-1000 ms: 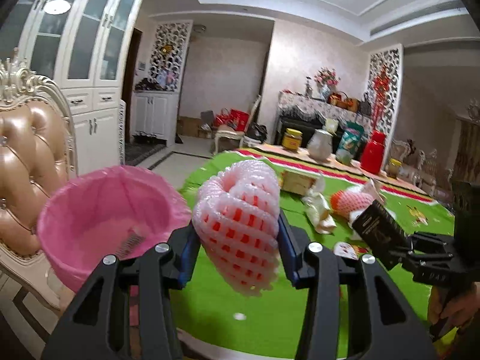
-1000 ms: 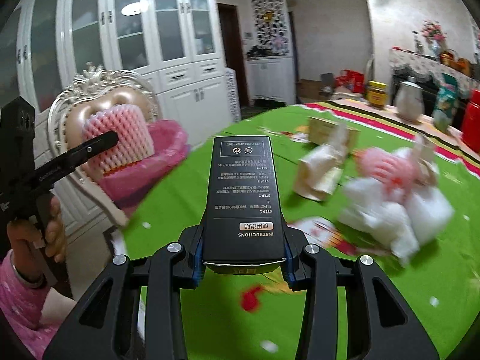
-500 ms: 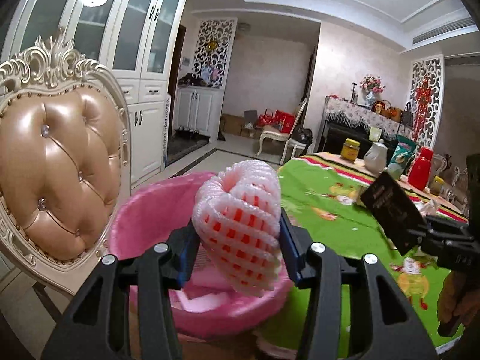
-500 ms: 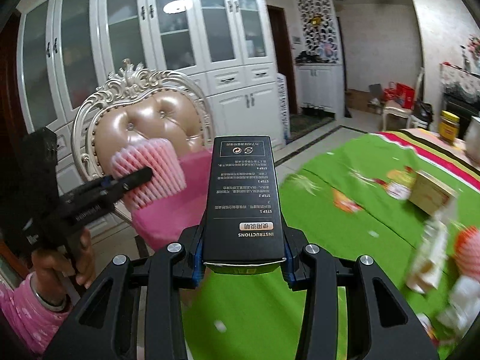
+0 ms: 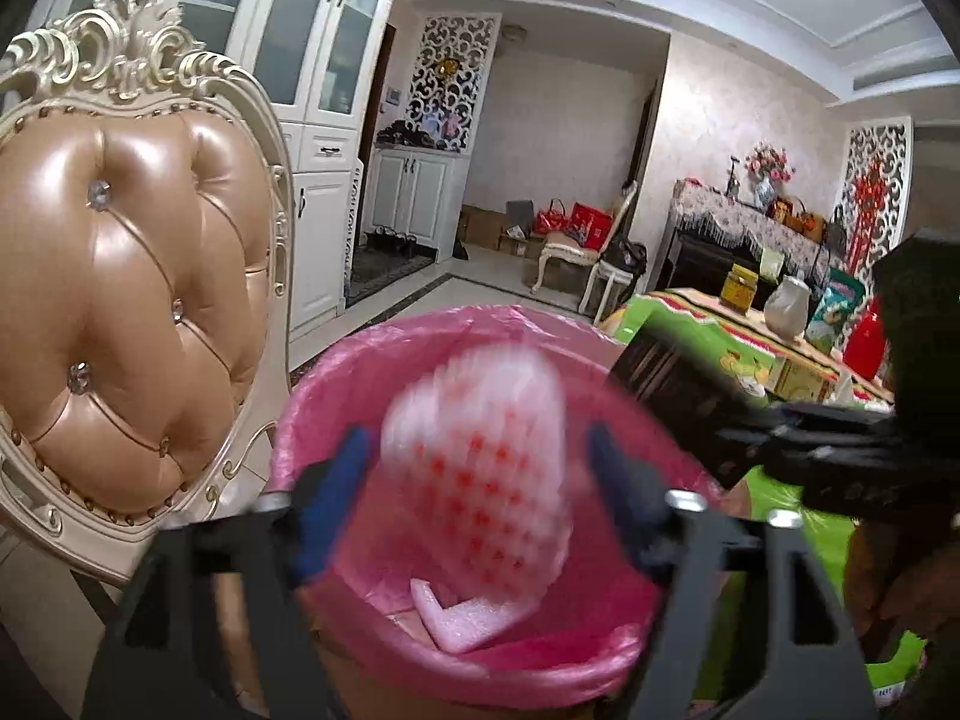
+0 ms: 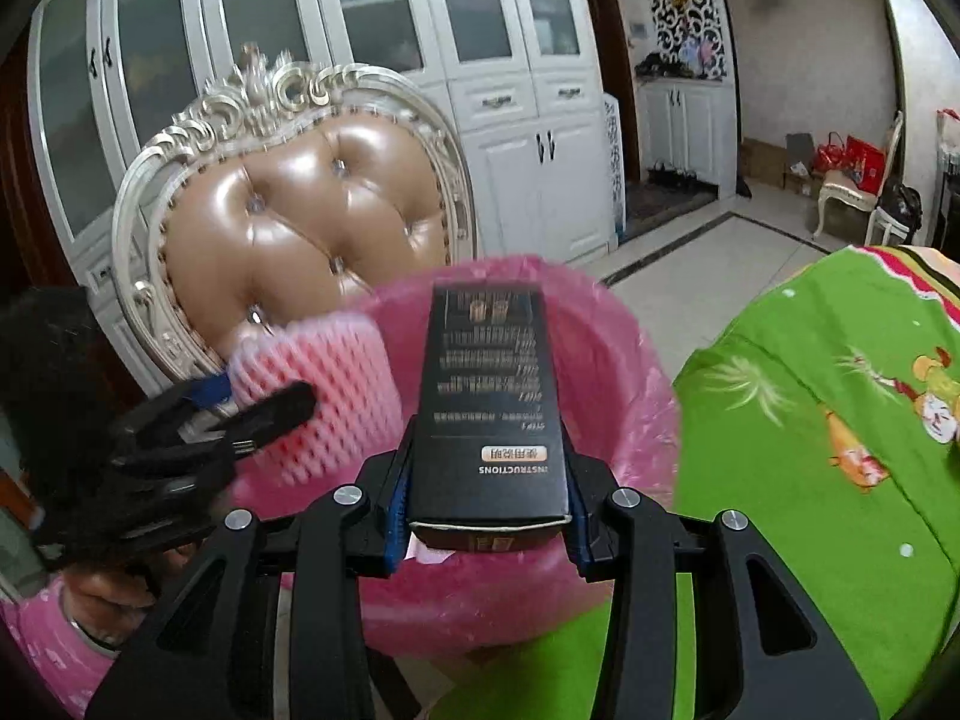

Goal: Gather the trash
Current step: 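Open the left tool to drop the fruit net while the right tool drops the box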

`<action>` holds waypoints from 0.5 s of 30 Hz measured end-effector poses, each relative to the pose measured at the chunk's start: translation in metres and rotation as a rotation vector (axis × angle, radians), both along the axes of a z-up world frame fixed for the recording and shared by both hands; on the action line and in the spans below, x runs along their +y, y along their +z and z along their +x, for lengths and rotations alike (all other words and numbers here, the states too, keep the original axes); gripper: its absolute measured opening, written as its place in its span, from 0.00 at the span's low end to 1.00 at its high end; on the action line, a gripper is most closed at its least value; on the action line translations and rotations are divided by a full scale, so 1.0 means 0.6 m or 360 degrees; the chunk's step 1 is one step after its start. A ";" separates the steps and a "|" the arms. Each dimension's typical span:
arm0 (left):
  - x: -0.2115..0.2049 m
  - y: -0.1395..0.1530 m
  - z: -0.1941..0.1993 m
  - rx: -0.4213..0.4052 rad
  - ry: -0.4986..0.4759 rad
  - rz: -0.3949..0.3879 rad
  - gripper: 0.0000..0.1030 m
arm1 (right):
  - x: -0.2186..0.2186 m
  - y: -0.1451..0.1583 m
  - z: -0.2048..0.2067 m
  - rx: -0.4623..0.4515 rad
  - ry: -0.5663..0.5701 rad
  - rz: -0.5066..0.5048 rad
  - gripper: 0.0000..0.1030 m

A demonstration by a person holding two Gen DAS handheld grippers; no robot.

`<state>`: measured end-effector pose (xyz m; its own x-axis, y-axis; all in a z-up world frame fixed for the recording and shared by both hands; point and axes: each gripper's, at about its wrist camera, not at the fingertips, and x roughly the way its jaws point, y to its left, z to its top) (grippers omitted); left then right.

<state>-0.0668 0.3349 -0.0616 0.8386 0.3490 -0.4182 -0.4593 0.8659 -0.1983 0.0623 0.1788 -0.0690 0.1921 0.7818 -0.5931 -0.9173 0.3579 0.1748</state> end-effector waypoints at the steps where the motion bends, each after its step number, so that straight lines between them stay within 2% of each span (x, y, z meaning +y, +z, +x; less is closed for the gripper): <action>1: 0.000 0.002 -0.009 -0.0034 0.0022 0.0013 0.89 | 0.004 -0.007 0.000 0.0001 0.0008 -0.0015 0.42; 3: -0.004 0.010 -0.024 -0.0076 0.0047 0.0060 0.95 | 0.002 -0.013 0.000 0.0016 0.0012 -0.0011 0.58; 4: -0.007 0.015 -0.027 -0.0082 0.0052 0.0081 0.95 | -0.004 -0.014 0.000 0.0024 0.0014 0.0016 0.73; 5: -0.010 0.018 -0.030 -0.0078 0.0061 0.0103 0.95 | -0.012 -0.012 0.000 0.0029 0.0022 0.0037 0.80; 8: -0.028 0.036 -0.044 -0.0068 0.0098 0.0171 0.95 | -0.043 0.005 -0.002 0.0014 0.0003 0.0099 0.81; 10: -0.051 0.057 -0.058 -0.0094 0.0137 0.0237 0.95 | -0.081 0.026 -0.006 -0.0010 -0.0024 0.0176 0.91; 12: -0.079 0.077 -0.070 -0.0117 0.0163 0.0321 0.95 | -0.123 0.050 -0.013 -0.0070 -0.0067 0.0240 0.91; 15: -0.135 0.110 -0.076 -0.0187 0.0062 0.0409 0.95 | -0.202 0.089 -0.033 -0.0264 -0.0201 0.0300 0.94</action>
